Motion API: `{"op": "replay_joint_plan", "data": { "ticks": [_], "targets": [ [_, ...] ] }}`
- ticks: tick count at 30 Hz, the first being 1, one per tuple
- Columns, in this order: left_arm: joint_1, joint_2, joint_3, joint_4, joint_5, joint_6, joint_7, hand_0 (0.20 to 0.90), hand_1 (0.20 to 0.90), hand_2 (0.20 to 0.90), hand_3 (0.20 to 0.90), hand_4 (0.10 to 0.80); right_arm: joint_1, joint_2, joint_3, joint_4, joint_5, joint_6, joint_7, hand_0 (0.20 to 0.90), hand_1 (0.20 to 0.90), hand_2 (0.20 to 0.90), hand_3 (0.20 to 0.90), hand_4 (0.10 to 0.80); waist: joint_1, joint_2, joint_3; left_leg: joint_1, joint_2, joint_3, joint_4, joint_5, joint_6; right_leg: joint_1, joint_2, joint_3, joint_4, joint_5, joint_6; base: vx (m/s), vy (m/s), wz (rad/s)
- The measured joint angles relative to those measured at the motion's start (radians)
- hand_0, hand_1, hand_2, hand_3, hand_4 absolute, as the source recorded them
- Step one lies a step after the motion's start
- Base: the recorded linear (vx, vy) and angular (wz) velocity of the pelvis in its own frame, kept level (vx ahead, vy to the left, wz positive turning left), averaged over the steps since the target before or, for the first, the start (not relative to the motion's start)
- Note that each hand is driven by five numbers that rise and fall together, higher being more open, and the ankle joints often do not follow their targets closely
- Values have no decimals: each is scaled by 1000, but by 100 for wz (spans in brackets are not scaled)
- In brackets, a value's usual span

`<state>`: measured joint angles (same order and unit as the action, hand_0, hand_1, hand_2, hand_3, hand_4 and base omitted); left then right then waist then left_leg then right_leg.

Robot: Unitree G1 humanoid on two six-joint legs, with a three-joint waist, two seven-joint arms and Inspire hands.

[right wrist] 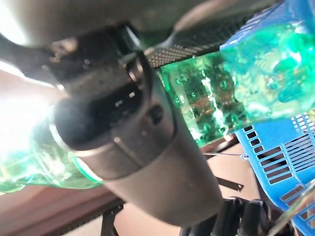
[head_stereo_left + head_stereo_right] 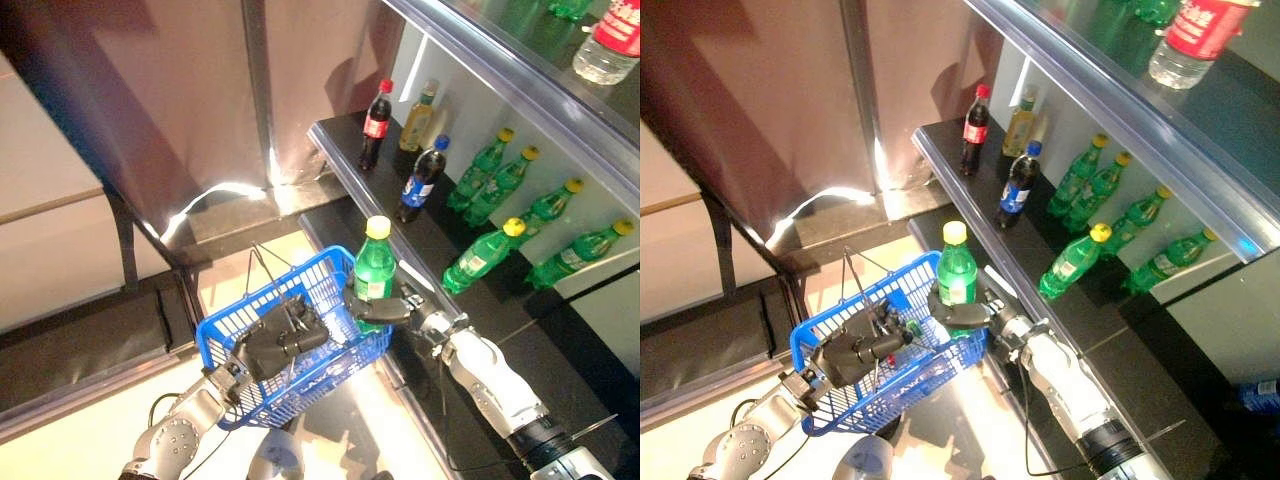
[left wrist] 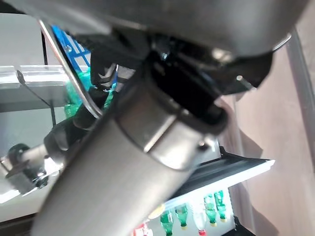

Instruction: Pick up the drink and place into the basket.

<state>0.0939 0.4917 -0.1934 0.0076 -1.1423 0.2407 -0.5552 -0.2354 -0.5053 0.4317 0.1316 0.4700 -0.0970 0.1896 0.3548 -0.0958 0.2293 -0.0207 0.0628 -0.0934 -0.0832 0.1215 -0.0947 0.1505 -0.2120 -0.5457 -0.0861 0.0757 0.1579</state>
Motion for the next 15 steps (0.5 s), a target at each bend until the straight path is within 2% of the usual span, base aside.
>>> {"op": "replay_joint_plan", "data": {
  "ticks": [10, 15],
  "targets": [
    [-4, 65, -59, -68, 40, 20, -17, 300, 300, 300, 200, 100, -64, 32, 46, 101, -9, -2, -41, 300, 300, 300, 200, 100, 54, -4, 1, -4, -6, -42, 0, 2, -4, 20, 1, -23, -6, -12, 5, 30, -18, 12],
    [-4, 69, -62, -81, 45, 21, -23, 300, 300, 300, 200, 100, -69, 35, 59, 127, -21, -2, -43, 300, 300, 300, 200, 100, 56, -4, 1, -6, -9, -54, 0, 3, -4, 22, 1, -23, -6, -14, 7, 10, 9, 4]
  ]
}}
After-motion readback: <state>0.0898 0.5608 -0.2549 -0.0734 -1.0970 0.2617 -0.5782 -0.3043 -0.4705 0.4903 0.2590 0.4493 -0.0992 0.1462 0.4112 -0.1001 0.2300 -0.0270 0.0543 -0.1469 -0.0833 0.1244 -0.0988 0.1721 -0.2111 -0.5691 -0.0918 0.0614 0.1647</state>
